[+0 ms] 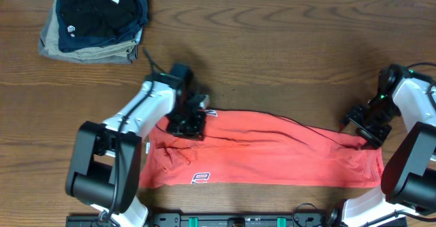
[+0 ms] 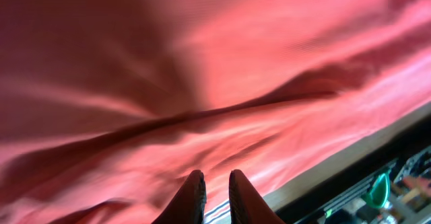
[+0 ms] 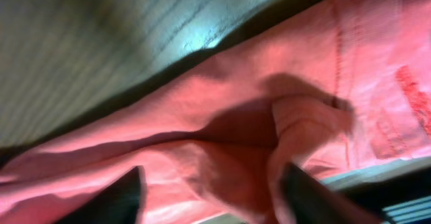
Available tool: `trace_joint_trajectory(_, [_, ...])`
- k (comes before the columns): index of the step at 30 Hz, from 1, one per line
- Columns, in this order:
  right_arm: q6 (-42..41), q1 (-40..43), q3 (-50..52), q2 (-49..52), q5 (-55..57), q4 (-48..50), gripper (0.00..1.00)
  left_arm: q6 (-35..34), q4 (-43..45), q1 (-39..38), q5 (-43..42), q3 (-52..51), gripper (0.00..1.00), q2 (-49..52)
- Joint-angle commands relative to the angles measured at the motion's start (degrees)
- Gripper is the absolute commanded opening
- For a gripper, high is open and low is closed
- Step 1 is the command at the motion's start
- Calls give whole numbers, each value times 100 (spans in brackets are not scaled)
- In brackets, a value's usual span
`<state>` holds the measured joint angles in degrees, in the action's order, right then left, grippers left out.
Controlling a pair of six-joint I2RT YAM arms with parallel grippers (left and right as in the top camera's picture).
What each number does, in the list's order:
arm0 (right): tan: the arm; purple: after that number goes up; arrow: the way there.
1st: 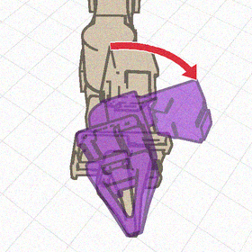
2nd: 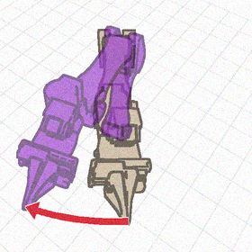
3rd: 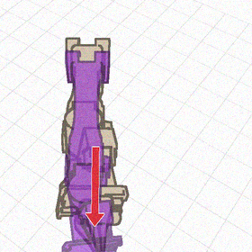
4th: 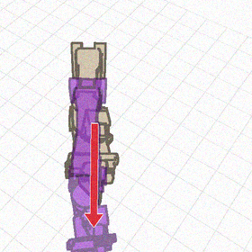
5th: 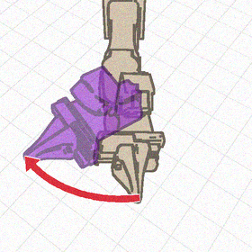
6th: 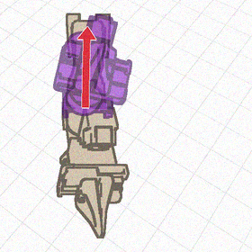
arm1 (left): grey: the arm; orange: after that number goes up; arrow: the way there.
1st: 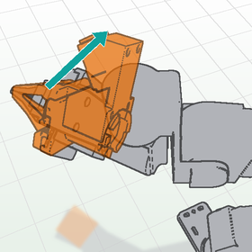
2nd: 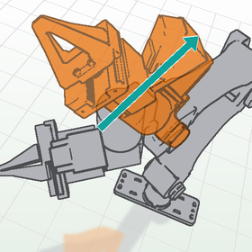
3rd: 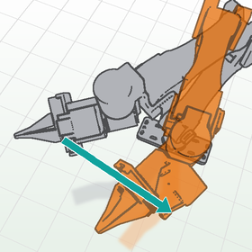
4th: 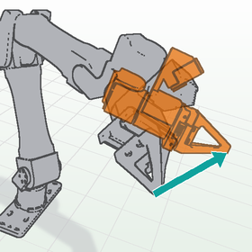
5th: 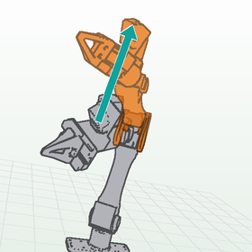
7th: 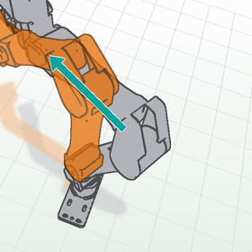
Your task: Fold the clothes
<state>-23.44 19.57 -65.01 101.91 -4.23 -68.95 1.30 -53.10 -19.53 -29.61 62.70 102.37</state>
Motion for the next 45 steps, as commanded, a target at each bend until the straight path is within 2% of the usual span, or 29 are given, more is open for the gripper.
trace_joint_trajectory(1, [-31, -57, 330, -92, -50, 131, 36, -160, 79, -192, -90, 2, 16, 138])
trace_joint_trajectory(3, [-68, -48, 485, -92, -52, 214, 2, -289, 70, -214, 68, 0, 15, 142])
trace_joint_trajectory(4, [-131, -48, 527, -92, -52, 210, 1, -313, 70, -214, 120, -15, 15, 142])
trace_joint_trajectory(6, [-188, -48, 553, -92, -52, 190, 1, -310, 76, -195, 133, -74, 15, 142])
trace_joint_trajectory(10, [-181, -46, 494, -101, 9, 79, 1, -313, 98, -192, 131, -341, 7, 144])
trace_joint_trajectory(13, [-192, -46, 352, -116, 127, -127, 1, -317, 243, -188, 136, -601, 6, 149])
trace_joint_trajectory(19, [-1095, -39, -153, -297, 1158, -973, 1, -656, 544, 70, 369, -1104, 6, 149])
trace_joint_trajectory(22, [-1469, -13, -280, -656, 1453, -1246, 1, -656, 483, 313, 369, -1161, 7, 149])
trace_joint_trajectory(32, [-1679, -7, -273, -2210, 1401, -1340, 2, -629, 367, 894, 372, -1158, 6, 146])
trace_joint_trajectory(35, [-1679, -15, -269, -2369, 1307, -1331, 6, -643, 369, 975, 592, -1158, 6, 146])
trace_joint_trajectory(37, [-1661, -15, -269, -2367, 1220, -1329, 11, -960, 372, 1145, 1036, -1156, 6, 146])
trace_joint_trajectory(40, [-1231, -15, -262, -2330, 914, -1268, 14, -1102, 378, 1694, 1281, -1150, 6, 146])
trace_joint_trajectory(44, [-960, -28, -260, -2326, 688, -1263, 24, -1075, 422, 2551, 1279, -1145, 6, 146])
trace_joint_trajectory(45, [-905, -55, -258, -2326, 627, -1252, 29, -1036, 431, 2754, 1276, -1137, 6, 146])
